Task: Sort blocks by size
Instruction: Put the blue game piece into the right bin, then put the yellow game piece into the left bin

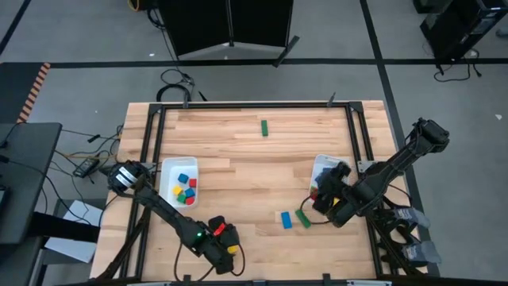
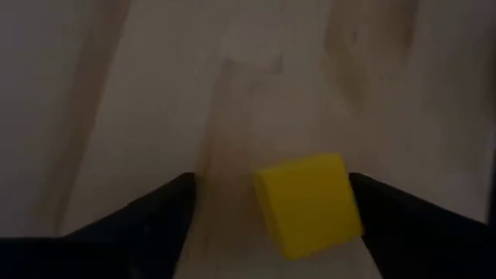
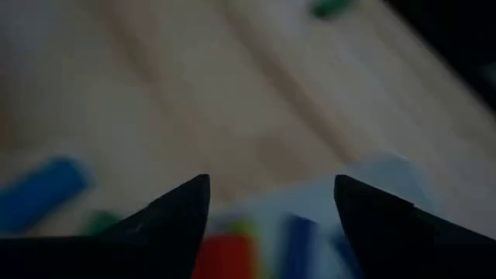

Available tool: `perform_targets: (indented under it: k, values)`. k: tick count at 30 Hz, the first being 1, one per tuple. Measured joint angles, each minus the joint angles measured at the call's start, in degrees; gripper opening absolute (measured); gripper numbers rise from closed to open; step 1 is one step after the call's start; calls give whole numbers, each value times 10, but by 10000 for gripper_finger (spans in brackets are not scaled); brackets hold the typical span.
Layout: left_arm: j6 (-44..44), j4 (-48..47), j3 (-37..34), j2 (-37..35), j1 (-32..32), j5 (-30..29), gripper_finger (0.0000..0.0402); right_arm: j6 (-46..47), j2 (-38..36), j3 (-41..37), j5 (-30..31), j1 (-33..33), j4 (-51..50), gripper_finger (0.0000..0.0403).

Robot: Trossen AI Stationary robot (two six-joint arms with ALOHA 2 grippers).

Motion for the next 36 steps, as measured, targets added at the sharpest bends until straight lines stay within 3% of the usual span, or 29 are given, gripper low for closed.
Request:
perform_targets:
  k: [3, 7, 12, 16, 20, 26, 32, 36]
  values:
    - [-2, -18, 0, -2, 1, -1, 274, -99, 16, 0, -18, 0, 134, 273]
    - [27, -32, -1, -6, 3, 0, 129, -152, 55, 1, -65, -10, 297, 262]
    - [48, -93, -5, -40, 7, 1, 136, -93, 124, 0, -120, -26, 360, 256]
    - [17, -209, -11, -128, 6, -81, 136, -79, 168, 0, -131, -24, 407, 256]
    - [-89, -329, -61, -250, 6, -148, 136, -72, 200, 5, -140, -23, 449, 253]
    - [-297, -494, -171, -413, 6, -174, 136, -30, 243, 63, -149, -25, 371, 256]
    - [-370, -498, -278, -510, 7, -152, 140, 14, 295, 136, -174, -38, 263, 272]
    - [-376, -491, -289, -520, 7, -151, 250, 18, 330, 175, -194, -45, 235, 274]
